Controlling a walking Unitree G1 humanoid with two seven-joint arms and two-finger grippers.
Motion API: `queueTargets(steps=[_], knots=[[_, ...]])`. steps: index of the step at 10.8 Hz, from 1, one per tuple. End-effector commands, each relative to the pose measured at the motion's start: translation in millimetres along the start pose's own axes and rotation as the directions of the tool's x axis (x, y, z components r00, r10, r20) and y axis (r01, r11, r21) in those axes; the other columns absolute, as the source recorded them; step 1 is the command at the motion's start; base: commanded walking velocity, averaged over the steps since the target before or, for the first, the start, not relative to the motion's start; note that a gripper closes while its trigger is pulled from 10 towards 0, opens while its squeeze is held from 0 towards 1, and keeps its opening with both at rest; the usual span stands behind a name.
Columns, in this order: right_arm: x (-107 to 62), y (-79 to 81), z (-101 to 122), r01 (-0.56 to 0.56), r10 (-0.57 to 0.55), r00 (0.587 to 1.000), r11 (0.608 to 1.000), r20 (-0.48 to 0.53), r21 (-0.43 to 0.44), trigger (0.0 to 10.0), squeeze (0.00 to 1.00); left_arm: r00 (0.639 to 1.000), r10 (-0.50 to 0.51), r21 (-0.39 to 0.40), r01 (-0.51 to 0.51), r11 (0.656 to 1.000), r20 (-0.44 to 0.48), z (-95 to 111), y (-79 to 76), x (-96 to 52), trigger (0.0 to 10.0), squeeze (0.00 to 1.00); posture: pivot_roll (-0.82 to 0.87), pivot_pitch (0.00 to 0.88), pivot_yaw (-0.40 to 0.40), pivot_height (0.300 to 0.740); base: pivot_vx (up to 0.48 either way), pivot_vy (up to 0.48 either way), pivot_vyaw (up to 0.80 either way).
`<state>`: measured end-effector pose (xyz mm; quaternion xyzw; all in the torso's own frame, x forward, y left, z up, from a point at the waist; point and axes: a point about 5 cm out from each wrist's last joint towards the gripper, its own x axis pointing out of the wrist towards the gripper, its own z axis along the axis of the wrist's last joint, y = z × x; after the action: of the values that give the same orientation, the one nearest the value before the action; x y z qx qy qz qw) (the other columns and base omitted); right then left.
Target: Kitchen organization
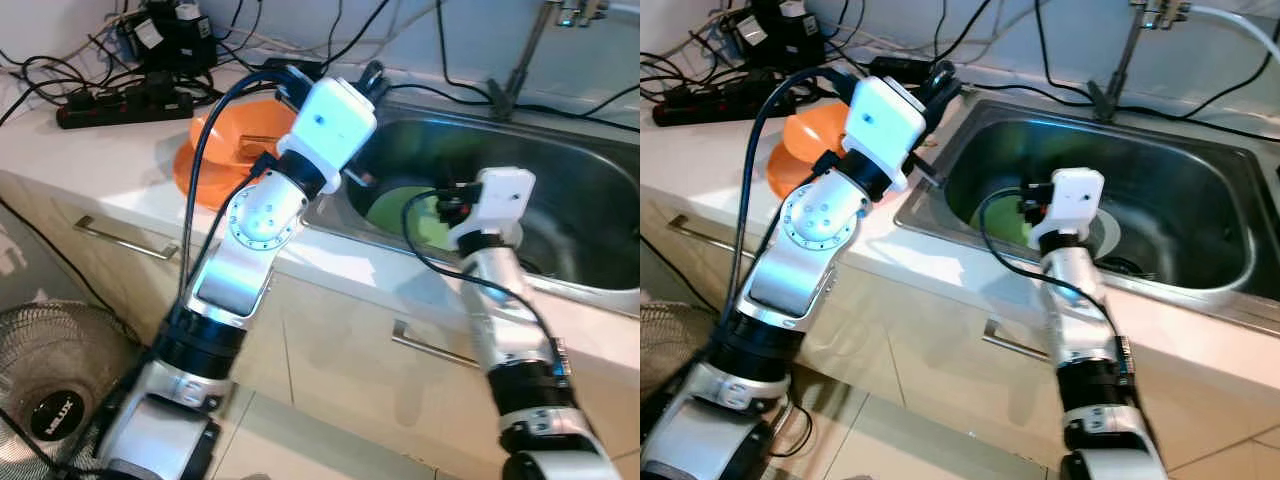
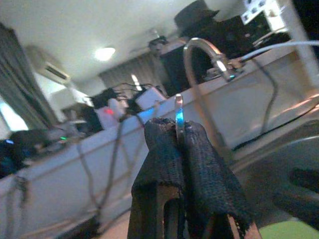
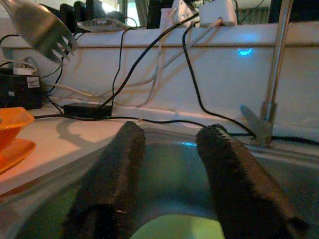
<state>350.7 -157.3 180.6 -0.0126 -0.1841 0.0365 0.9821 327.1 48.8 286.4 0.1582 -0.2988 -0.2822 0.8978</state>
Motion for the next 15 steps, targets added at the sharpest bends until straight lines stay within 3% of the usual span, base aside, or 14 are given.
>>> queueTargets(steps=[1, 3, 5, 6, 7, 8, 13, 15], knots=[[0.9, 3.2, 3, -0.029, 0.029, 0.999, 0.999, 0.018, -0.013, 10.0, 1.00, 1.000, 0.001, -0.030, -0.001, 1.000, 0.004, 1, 2.9, -2.0, 10.0, 0.00, 0.19, 0.027, 0.000, 0.740, 0.000, 0.000, 0.00], [-1.3, 6.0, 7, -0.105, 0.107, 0.993, 0.992, 0.040, -0.064, 10.0, 1.00, 0.997, -0.082, -0.140, 0.083, 0.987, 0.010, 1, -3.1, -4.5, 10.0, 0.00, 0.19, 0.023, 0.007, 0.740, 0.000, 0.000, 0.00], [-2.3, 13.5, 11, -0.164, 0.168, 0.984, 0.984, 0.059, -0.075, 10.0, 1.00, 0.996, -0.084, -0.208, 0.088, 0.974, 0.027, 0, -3.9, -7.0, 10.0, 0.00, 0.19, 0.017, 0.013, 0.740, 0.000, 0.000, 0.00], [-3.6, 21.0, 14, -0.209, 0.216, 0.974, 0.972, 0.065, -0.103, 10.0, 1.00, 0.995, -0.098, -0.288, 0.099, 0.953, 0.019, -6, -4.9, -11.1, 10.0, 0.00, 0.18, 0.014, 0.015, 0.740, 0.000, 0.000, 0.00], [-3.5, 22.9, 15, -0.214, 0.222, 0.973, 0.970, 0.069, -0.112, 10.0, 0.83, 0.994, -0.111, -0.312, 0.108, 0.944, 0.010, -9, -5.6, -13.3, 10.0, 0.00, 0.18, 0.012, 0.017, 0.740, 0.000, 0.000, 0.00], [-2.6, 23.9, 18, -0.206, 0.215, 0.973, 0.972, 0.079, -0.110, 10.0, 0.00, 0.990, -0.141, -0.329, 0.133, 0.935, 0.001, -12, -7.6, -15.5, 10.0, 0.00, 0.18, 0.009, 0.018, 0.740, 0.000, 0.000, 0.00], [-4.6, 41.9, 21, -0.238, 0.245, 0.965, 0.968, 0.093, -0.076, 10.0, 0.00, 0.968, -0.253, -0.412, 0.232, 0.881, 0.006, -16, -22.5, -19.7, 10.0, 0.00, 0.18, 0.014, 0.032, 0.740, 0.000, 0.000, 0.00], [-3.3, 44.4, 24, -0.243, 0.249, 0.963, 0.968, 0.102, -0.070, 10.0, 0.00, 0.963, -0.271, -0.407, 0.245, 0.880, -0.007, -18, -24.0, -20.5, 10.0, 0.00, 0.18, 0.013, 0.033, 0.740, 0.000, 0.000, 0.00]])
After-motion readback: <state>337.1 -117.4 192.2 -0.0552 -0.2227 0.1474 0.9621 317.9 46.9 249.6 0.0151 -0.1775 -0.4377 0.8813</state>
